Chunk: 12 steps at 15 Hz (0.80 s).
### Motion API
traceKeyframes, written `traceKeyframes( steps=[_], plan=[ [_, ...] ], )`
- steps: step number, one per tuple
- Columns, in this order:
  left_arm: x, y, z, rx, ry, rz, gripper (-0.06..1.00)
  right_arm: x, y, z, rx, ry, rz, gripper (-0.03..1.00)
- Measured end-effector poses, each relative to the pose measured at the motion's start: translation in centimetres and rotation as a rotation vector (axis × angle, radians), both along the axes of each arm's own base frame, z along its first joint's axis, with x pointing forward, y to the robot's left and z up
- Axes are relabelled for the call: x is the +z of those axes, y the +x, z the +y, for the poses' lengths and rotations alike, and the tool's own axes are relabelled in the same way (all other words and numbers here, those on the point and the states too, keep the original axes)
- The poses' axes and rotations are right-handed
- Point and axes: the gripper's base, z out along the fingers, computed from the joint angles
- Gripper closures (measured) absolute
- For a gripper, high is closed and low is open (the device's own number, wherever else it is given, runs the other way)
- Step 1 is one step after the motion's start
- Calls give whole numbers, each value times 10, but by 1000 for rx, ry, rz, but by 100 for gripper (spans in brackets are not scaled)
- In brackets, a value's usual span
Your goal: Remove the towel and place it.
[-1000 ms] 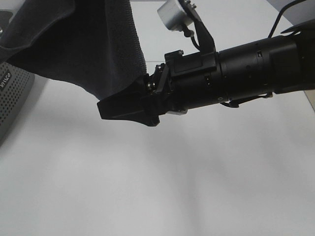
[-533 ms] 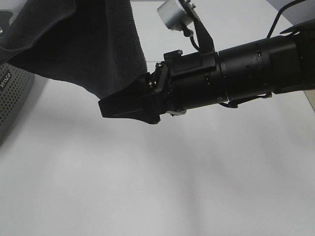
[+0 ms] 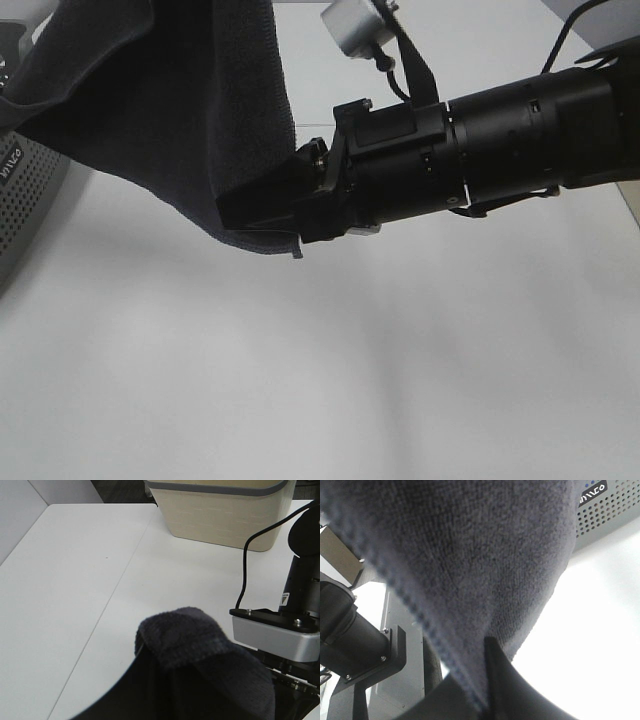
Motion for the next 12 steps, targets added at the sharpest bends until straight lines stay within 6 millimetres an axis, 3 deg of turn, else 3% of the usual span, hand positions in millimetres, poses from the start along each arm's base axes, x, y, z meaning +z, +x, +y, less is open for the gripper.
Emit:
traceKeyframes(
  steps=[5, 9, 12],
  plan=[
    [-6, -2, 3, -8, 69, 30, 94, 3, 6, -1, -91, -7, 51, 96],
    [-8, 0, 7, -35, 175, -50, 94, 43, 5, -5, -124, -35, 72, 96],
    [-8, 0, 7, -66, 207, -90, 94, 83, 9, -10, -151, -155, 53, 96]
  ],
)
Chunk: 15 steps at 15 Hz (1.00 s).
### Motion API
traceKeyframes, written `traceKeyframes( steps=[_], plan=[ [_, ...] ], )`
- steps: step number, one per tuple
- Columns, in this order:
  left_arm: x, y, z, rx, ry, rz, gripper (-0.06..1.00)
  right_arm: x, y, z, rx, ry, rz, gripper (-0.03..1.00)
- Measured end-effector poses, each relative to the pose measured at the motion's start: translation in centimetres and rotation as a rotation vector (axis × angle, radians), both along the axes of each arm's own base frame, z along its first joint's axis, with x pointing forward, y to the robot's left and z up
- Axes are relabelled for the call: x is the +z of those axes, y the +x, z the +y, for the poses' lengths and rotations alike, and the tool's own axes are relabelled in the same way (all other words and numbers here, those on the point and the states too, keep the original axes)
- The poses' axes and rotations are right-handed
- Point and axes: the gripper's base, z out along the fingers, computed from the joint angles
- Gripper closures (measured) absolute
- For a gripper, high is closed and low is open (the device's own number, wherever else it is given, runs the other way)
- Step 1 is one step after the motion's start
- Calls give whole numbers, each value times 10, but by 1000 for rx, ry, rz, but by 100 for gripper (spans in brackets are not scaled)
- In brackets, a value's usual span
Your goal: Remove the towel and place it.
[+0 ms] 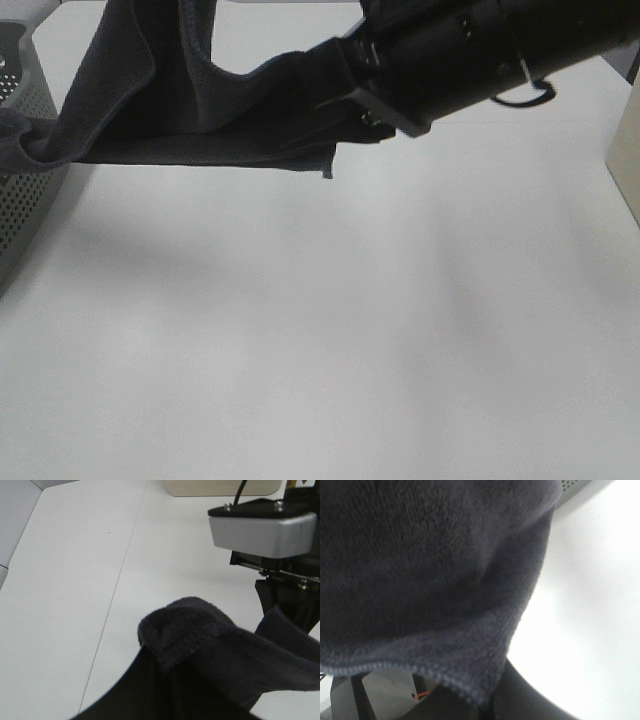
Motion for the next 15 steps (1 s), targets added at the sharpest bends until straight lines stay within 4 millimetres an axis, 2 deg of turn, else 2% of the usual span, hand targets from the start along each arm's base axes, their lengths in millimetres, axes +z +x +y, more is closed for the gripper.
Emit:
traceKeyframes(
  steps=[3, 4, 5, 6, 11, 14, 15],
  plan=[
    [2, 3, 0, -17, 25, -77, 94, 48, 1, -10, -28, -162, 9, 96],
    [4, 4, 0, -13, 20, -94, 94, 56, 2, -13, -38, -191, 3, 96],
    [10, 10, 0, 17, -8, -180, 94, 89, 3, -23, -87, -281, -56, 96],
    [14, 12, 1, 34, -26, -225, 94, 105, 4, -29, -121, -318, -103, 96],
    [32, 23, 4, 111, -85, -450, 94, 164, 16, -56, -325, -440, -427, 96],
    [41, 29, 2, 141, -147, -547, 94, 199, 25, -63, -442, -423, -643, 96],
    [41, 31, 1, 147, -162, -563, 94, 204, 26, -64, -455, -415, -680, 96]
  ],
)
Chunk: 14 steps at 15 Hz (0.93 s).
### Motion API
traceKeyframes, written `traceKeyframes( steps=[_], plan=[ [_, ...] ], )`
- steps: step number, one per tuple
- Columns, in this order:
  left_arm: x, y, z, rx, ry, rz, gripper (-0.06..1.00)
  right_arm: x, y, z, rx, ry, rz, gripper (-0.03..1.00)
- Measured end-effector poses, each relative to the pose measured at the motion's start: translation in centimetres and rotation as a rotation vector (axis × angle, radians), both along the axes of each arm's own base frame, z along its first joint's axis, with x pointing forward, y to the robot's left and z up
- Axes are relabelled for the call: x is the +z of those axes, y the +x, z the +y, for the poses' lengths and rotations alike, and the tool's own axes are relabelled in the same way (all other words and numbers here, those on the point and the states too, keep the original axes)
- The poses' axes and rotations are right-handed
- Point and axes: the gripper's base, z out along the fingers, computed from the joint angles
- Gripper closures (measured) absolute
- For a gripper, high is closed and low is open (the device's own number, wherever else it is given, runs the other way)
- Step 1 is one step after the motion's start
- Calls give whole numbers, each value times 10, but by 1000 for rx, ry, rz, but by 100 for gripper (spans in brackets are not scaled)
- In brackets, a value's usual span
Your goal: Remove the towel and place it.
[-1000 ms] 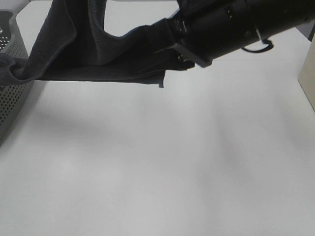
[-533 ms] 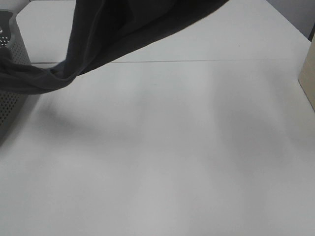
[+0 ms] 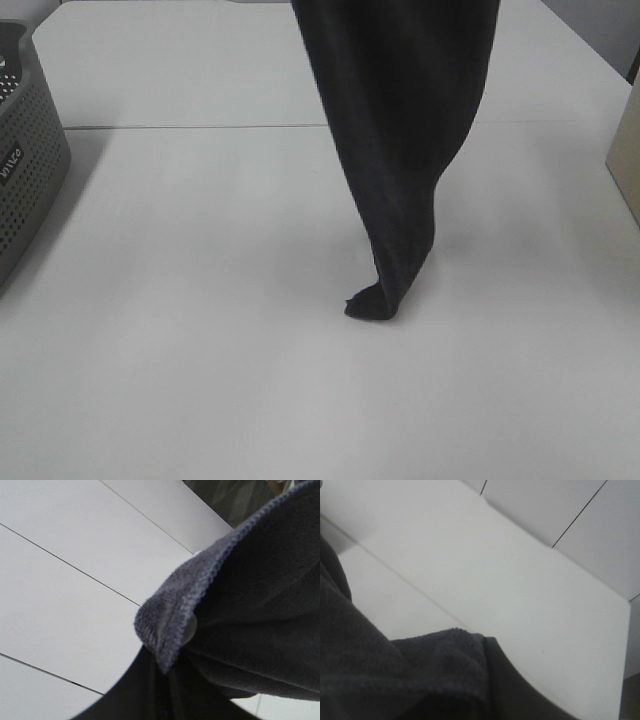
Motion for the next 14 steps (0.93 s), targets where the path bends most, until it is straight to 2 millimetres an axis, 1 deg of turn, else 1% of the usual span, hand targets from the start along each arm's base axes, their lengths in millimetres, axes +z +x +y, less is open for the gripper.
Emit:
traceKeyframes(
  steps=[2, 4, 6, 9, 10, 14],
  plan=[
    [0, 12, -6, 15, -50, -71, 94, 12, 3, -3, -14, -15, -120, 96],
    [5, 23, -10, 37, -126, -190, 94, 15, 10, -3, -35, -65, -201, 96],
    [12, 28, -11, 55, -197, -297, 94, 17, 16, -1, -42, -98, -266, 96],
    [14, 31, -7, 73, -215, -327, 94, 25, 21, 0, -50, -97, -376, 96],
    [15, 37, 5, 109, -229, -333, 94, 30, 22, 0, -61, -115, -442, 96],
    [15, 39, 8, 117, -247, -322, 94, 30, 29, 7, -31, -118, -501, 96]
  ],
)
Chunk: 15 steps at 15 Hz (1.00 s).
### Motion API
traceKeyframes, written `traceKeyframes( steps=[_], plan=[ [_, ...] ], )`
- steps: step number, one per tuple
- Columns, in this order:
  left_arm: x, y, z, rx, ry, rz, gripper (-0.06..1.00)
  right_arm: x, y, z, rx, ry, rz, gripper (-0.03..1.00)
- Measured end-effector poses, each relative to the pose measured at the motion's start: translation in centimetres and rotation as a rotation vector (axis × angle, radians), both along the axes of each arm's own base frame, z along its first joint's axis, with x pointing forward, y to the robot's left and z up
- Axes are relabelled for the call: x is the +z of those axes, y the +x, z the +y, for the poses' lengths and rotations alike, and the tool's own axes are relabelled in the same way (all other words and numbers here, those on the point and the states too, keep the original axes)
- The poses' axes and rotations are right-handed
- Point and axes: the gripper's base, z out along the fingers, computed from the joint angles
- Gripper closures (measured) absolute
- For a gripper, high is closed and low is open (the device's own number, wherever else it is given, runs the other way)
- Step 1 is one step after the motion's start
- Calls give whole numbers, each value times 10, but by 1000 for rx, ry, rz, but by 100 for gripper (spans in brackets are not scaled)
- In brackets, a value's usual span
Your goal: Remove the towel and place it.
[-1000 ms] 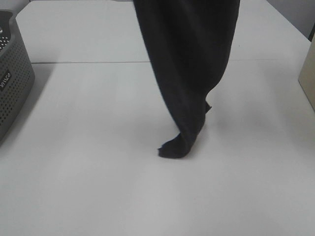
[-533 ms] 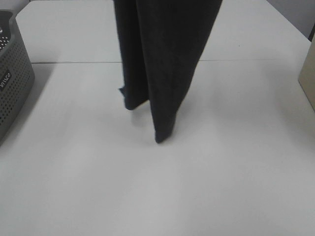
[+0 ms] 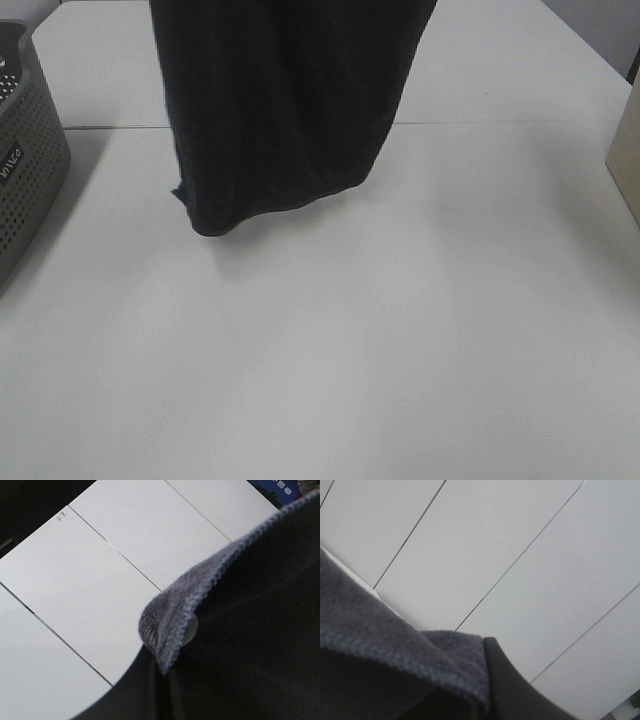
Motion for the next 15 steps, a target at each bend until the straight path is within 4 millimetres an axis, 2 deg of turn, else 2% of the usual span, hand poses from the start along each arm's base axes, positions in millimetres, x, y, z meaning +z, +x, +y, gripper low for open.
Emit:
traceKeyframes(
  steps=[4, 8, 12, 15],
  plan=[
    [-4, 10, 4, 23, -9, -5, 94, -9, 17, 15, 43, -32, -50, 96],
    [-27, 40, -9, 48, -40, -53, 94, -16, 34, 28, 91, -12, -129, 96],
    [-46, 65, -16, 89, -124, -176, 94, -29, 65, 10, 69, 139, -107, 96],
    [-61, 85, -8, 116, -220, -204, 94, -38, 85, 3, 119, 291, -99, 96]
  ],
)
